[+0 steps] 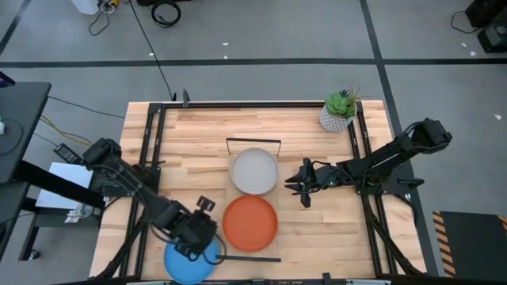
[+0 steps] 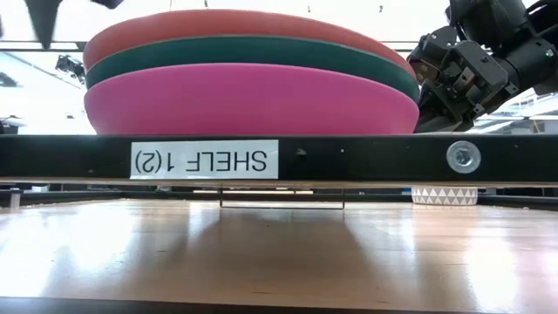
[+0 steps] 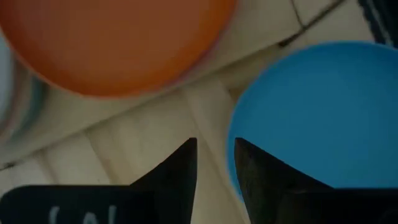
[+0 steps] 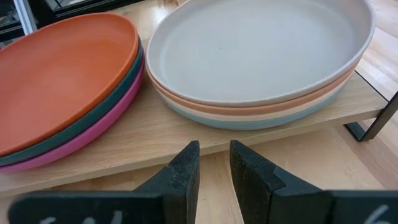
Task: Place and stack plates onto a shelf
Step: Stack the blue plate on top of the dark blue plate on the shelf
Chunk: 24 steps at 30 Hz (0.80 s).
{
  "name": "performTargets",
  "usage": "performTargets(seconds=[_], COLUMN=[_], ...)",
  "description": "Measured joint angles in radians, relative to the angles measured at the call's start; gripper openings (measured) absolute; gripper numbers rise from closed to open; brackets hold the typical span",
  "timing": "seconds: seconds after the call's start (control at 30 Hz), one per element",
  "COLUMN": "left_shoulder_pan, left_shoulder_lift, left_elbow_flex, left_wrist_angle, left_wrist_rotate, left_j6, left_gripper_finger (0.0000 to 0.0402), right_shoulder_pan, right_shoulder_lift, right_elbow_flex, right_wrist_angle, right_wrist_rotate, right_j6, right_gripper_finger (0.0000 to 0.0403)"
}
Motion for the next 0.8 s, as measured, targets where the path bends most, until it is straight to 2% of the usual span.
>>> performTargets(seconds=[0.2, 0.43, 0.6, 0.8], left_shoulder_pan=[-0.051, -0.055, -0.055, -0.055], left_shoulder_lift=[-0.159, -0.339, -0.365, -0.364], left_elbow_flex=[-0.285, -0.562, -0.684, -0.737], left_wrist_angle=[0.161, 0.288, 0.528, 0.589], left_wrist_rotate=[-0.012, -0.034, -0.016, 0.035], left_j6=[-0.178, -0.439, -0.552, -0.617], left_gripper_finger=[0.0103, 0.0103, 0.0105, 0.0138], right_shoulder_pan=[0.000, -0.010, -0.018, -0.016], right_shoulder_lift=[0.000, 0.000, 0.000, 0.000], right_elbow_flex=[0.000, 0.000, 0.000, 0.000], right_wrist_angle=[0.011, 0.021, 0.025, 0.024], right_wrist_rotate=[0.000, 0.001, 0.001, -0.001], right_j6=[-0.014, -0.051, -0.053, -0.053], right_gripper_finger=[0.0094, 0.0094, 0.0094, 0.0094])
